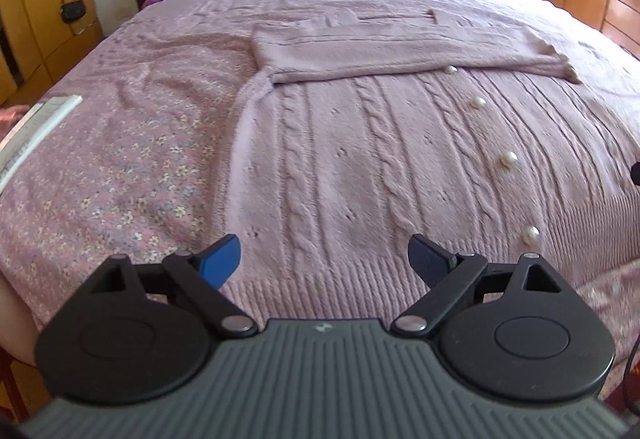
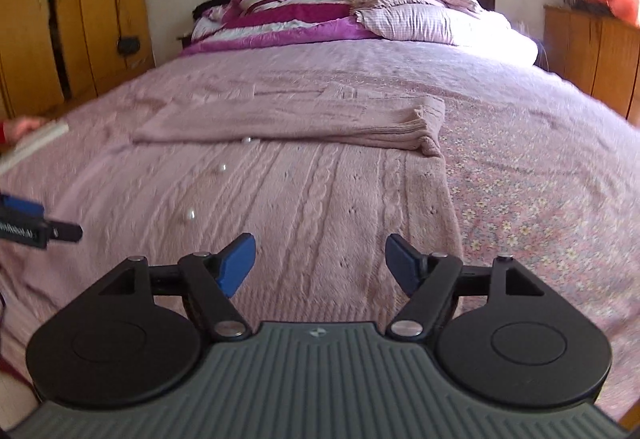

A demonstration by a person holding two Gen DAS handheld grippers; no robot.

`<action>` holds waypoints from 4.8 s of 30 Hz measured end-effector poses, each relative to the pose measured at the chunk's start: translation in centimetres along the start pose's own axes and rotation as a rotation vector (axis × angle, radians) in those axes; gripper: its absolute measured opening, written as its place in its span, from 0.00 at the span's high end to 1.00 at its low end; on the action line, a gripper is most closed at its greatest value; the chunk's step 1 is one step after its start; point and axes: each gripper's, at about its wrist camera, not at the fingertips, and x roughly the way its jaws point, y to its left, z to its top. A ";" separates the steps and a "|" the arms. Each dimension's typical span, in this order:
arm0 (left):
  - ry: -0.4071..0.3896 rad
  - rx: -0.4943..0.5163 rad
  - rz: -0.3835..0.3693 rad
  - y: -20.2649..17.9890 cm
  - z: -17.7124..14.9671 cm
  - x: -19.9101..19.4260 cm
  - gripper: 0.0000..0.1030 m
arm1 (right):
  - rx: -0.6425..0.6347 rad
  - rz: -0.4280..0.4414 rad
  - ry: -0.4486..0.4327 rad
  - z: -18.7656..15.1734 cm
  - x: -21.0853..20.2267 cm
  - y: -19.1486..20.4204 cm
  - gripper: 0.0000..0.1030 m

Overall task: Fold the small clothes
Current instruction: 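Grasp the cardigan hem with the left tool while the right tool grasps it too, then lift the ribbed hem with both tools and carry it toward the collar, then lay the hem down over the body and open both tools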

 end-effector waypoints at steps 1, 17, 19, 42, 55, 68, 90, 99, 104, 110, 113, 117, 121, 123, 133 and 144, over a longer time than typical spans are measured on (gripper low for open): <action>-0.010 0.005 0.005 -0.1 -0.2 -0.2 0.11 | 0.008 -0.009 0.002 -0.2 -0.1 -0.2 0.24; 0.002 -0.115 0.105 4.7 -1.6 -0.8 0.11 | 0.120 -0.148 0.075 -2.7 -0.9 -4.8 0.24; 0.012 -0.141 0.107 5.3 -1.8 -0.4 0.11 | 0.149 -0.112 0.095 -3.1 -0.3 -5.1 0.24; 0.057 -0.226 -0.075 5.3 -2.0 2.3 0.58 | 0.231 0.016 0.140 -4.2 2.6 -5.7 0.56; -0.101 -0.292 -0.163 5.1 0.5 -0.6 0.87 | 0.364 0.096 -0.036 -1.9 0.8 -7.7 0.91; -0.257 -0.290 -0.071 4.4 8.1 1.1 0.87 | 0.404 0.002 -0.248 6.3 3.0 -11.0 0.92; -0.118 -0.232 -0.077 4.4 5.5 4.3 0.44 | 0.321 -0.020 -0.072 2.5 7.7 -10.0 0.55; -0.083 -0.264 -0.093 4.8 5.6 5.7 0.46 | 0.397 0.066 -0.026 2.7 9.5 -10.9 0.55; -0.054 -0.280 -0.163 5.3 5.8 6.2 0.83 | 0.401 0.079 -0.003 3.1 10.1 -11.1 0.58; -0.092 -0.329 -0.268 5.8 7.0 4.2 0.87 | 0.416 0.114 -0.040 4.3 9.0 -11.6 0.91; -0.158 -0.350 -0.286 5.9 8.6 2.5 0.87 | 0.452 0.155 -0.108 5.8 7.6 -12.0 0.91; -0.245 -0.372 -0.286 5.9 10.6 0.6 0.87 | 0.463 0.187 -0.196 8.4 6.2 -12.0 0.91; -0.316 -0.369 -0.251 5.8 13.0 -0.3 0.88 | 0.445 0.206 -0.254 11.2 5.8 -11.9 0.91; -0.345 -0.369 -0.236 5.8 14.5 -0.3 0.87 | 0.440 0.207 -0.281 12.8 6.2 -12.1 0.91; -0.333 -0.387 -0.161 6.1 21.1 6.6 0.87 | 0.423 0.118 -0.313 18.6 13.4 -13.6 0.91; -0.116 -0.354 -0.057 6.7 21.0 19.1 0.85 | 0.390 -0.050 -0.113 16.6 27.6 -14.2 0.91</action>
